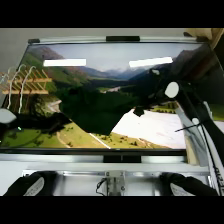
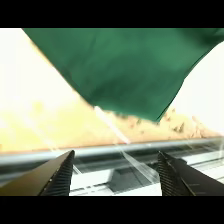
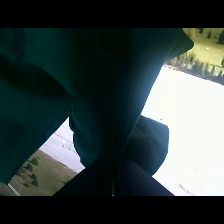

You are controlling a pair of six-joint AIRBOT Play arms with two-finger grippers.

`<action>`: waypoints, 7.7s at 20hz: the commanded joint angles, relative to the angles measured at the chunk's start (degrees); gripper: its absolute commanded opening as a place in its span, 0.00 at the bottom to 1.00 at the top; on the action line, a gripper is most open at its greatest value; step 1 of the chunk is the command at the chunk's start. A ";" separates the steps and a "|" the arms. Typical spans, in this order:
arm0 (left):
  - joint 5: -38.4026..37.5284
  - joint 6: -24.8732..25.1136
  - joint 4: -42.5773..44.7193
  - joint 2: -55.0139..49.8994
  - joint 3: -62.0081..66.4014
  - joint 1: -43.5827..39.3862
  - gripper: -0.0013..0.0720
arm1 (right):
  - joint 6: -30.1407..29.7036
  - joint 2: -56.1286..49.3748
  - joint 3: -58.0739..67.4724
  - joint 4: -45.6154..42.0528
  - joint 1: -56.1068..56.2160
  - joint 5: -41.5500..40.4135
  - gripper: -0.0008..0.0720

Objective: Fold the shirts.

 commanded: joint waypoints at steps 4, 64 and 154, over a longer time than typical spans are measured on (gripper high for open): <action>31.67 -3.41 -16.81 -0.46 -21.03 -18.56 0.85 | -0.24 0.04 0.00 0.68 0.07 0.44 0.09; 29.64 2.19 -9.16 -31.58 20.31 -3.48 0.55 | 16.68 -23.37 24.22 -5.51 -0.46 -17.75 0.51; 19.61 10.73 0.48 -27.30 33.86 19.67 0.06 | -1.79 -14.40 14.64 5.44 -13.90 -32.24 0.09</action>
